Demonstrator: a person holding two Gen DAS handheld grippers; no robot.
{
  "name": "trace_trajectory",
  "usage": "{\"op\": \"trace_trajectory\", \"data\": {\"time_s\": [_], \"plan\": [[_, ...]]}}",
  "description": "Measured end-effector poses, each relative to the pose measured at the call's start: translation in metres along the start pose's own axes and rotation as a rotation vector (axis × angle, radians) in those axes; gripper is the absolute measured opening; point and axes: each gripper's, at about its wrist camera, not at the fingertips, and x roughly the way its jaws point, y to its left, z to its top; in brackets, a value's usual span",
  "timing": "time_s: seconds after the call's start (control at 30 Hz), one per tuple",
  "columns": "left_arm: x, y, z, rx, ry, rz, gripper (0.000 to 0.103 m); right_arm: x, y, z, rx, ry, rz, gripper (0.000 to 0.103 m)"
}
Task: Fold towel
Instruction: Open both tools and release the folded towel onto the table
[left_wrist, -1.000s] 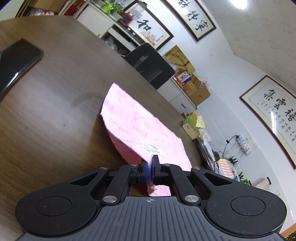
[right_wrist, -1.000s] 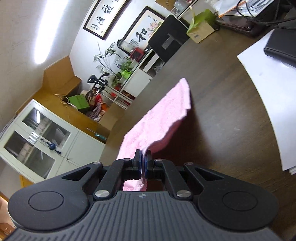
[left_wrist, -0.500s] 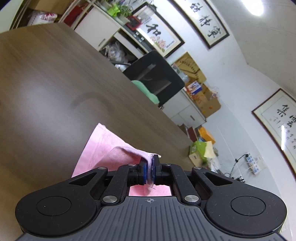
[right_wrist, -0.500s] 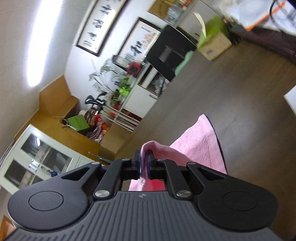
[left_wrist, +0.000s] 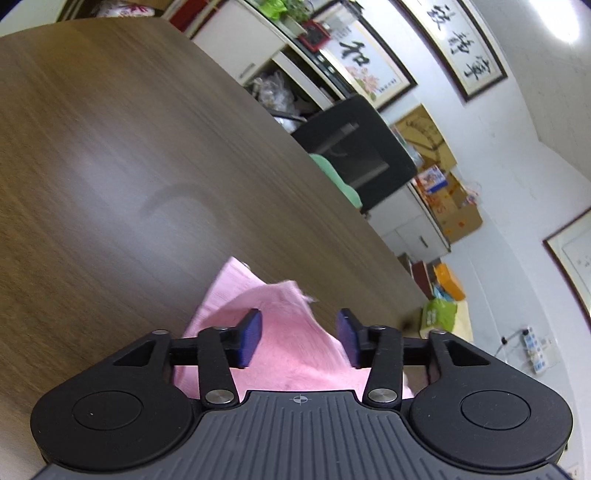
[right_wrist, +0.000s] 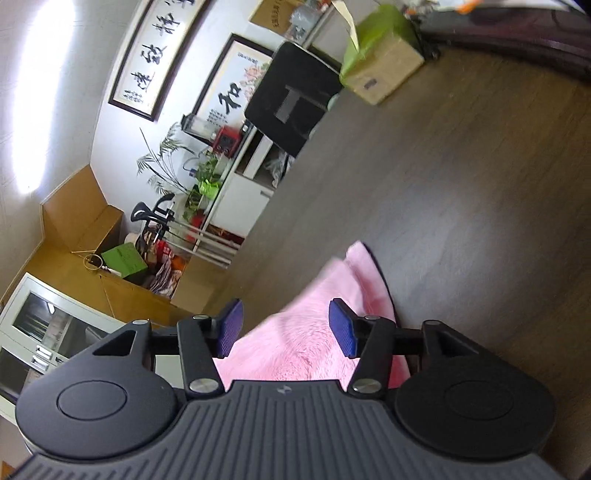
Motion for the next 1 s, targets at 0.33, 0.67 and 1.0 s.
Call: {"op": "trace_trajectory", "data": {"time_s": [0.33,0.67,1.0], "plan": [[-0.021,-0.002,-0.007,0.072,-0.020,-0.030,0.060,0.020,0.023,-0.016,-0.117,0.070,-0.036,0.056],[0.000,-0.016,-0.030,0.211,0.070,-0.002,0.060,0.054,0.044,-0.024,-0.261,0.121,-0.130,0.056],[0.004,-0.015,-0.026,0.212,0.055,0.039,0.061,0.093,0.071,-0.034,-0.462,0.182,-0.248,0.055]]}}
